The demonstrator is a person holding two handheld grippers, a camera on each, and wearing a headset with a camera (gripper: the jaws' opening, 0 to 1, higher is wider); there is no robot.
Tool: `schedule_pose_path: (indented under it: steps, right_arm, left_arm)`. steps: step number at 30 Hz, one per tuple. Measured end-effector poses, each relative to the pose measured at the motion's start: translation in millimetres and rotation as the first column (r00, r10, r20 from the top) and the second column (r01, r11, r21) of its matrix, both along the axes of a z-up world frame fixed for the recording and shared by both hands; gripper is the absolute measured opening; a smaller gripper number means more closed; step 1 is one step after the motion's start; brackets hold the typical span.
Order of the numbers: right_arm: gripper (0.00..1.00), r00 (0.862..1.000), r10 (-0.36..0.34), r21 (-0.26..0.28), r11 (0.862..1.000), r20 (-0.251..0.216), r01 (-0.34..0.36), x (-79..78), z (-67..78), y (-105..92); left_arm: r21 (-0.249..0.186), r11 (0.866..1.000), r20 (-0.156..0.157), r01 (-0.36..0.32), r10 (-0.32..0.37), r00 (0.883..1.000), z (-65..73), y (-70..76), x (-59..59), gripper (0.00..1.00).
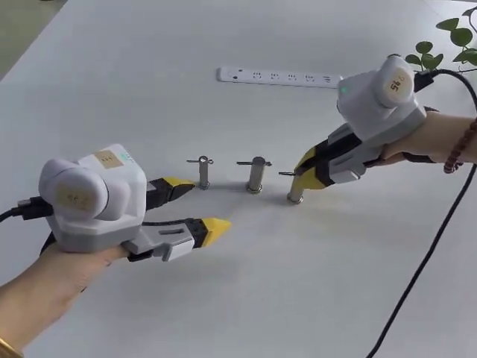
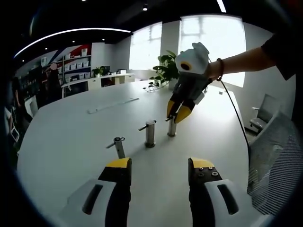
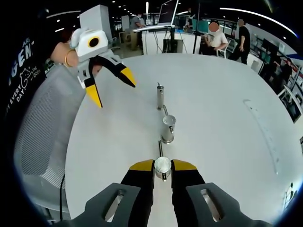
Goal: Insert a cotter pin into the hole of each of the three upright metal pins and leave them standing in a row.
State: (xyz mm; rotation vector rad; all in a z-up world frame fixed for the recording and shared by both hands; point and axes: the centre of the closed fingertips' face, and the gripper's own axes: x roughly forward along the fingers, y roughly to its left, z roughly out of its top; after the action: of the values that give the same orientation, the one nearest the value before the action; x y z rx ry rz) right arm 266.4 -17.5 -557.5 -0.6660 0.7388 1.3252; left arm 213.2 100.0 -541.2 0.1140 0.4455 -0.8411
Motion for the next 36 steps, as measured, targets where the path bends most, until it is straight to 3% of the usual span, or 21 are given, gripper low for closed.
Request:
schedule_pose_path:
  steps: [15,31,32,33,36]
  right_arm:
    - [0.08,1.000,0.007,-0.027,1.000,0.014,-0.007,21.8,-6.7,-13.7]
    - [0.09,0.999,0.019,-0.002,1.000,-0.039,-0.019,19.0,-6.1,-14.7]
    - [0.12,0.999,-0.002,-0.024,1.000,-0.050,0.001,19.0,-7.4,-16.3]
    - [0.15,1.000,0.015,-0.023,1.000,-0.024,-0.016,19.8,-7.0,-14.4]
    - [0.19,0.999,-0.002,0.000,1.000,-0.032,0.002,18.1,-2.7,-9.9]
  left_arm:
    - [-0.001,1.000,0.002,-0.013,0.013,1.000,3.4,5.1,1.4,0.47]
    - [0.010,1.000,-0.013,-0.014,0.014,1.000,1.6,9.2,4.5,0.49]
    - [0.012,1.000,-0.013,-0.012,0.012,1.000,2.0,9.2,4.8,0.49]
    - [0.012,1.000,-0.013,-0.011,0.011,1.000,2.3,9.1,5.1,0.49]
    - [0.015,1.000,-0.016,-0.012,0.012,1.000,2.5,9.1,6.3,0.49]
